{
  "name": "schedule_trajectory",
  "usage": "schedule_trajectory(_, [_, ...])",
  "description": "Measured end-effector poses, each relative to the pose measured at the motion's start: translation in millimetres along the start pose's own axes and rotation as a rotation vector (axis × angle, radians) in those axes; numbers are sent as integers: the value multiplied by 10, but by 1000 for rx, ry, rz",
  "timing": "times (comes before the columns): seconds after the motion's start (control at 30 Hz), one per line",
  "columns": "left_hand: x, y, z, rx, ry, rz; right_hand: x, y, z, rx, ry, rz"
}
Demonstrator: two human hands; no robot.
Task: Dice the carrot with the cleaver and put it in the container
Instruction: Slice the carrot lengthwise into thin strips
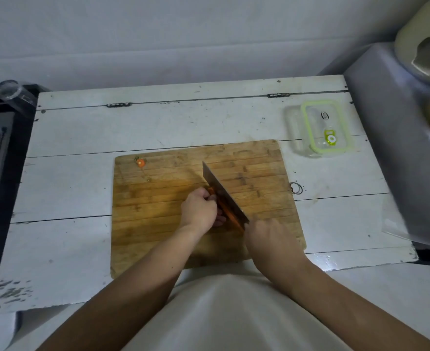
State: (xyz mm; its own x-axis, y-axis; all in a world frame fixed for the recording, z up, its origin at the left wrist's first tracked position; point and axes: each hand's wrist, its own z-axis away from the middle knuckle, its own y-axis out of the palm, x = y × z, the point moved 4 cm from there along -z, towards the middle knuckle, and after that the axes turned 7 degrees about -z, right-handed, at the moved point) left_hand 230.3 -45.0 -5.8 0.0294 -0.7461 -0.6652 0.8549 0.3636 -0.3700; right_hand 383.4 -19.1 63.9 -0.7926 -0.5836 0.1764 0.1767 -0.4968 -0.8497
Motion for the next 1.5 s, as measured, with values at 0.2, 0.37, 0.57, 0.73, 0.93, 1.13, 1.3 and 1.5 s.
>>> schedule_trajectory(0.2, [0,4,1,24,-11,55,-95,46,260,59,76,7])
schedule_trajectory(0.37, [19,-9,-18,43,-21,61,-33,75,103,21,60,-60])
schedule_trajectory(0.57, [12,-27,0,45,-22,28,-39,59,139,-122,85,-179])
schedule_trajectory(0.73, [-8,-21,-8,50,-16,0,-79,107,294,-74,23,-207])
schedule_trajectory(0.93, [-20,-59,6,101,13,-45,-92,55,403,7,58,-133])
schedule_trajectory(1.13, [21,-43,-46,112,-7,-30,58,66,212,-21,48,-130])
schedule_trajectory(1.3, [29,-62,-41,95,-32,-19,245,52,-32,-74,21,-73])
schedule_trajectory(1.5, [31,-47,-50,91,-35,2,54,109,238,-16,61,-139])
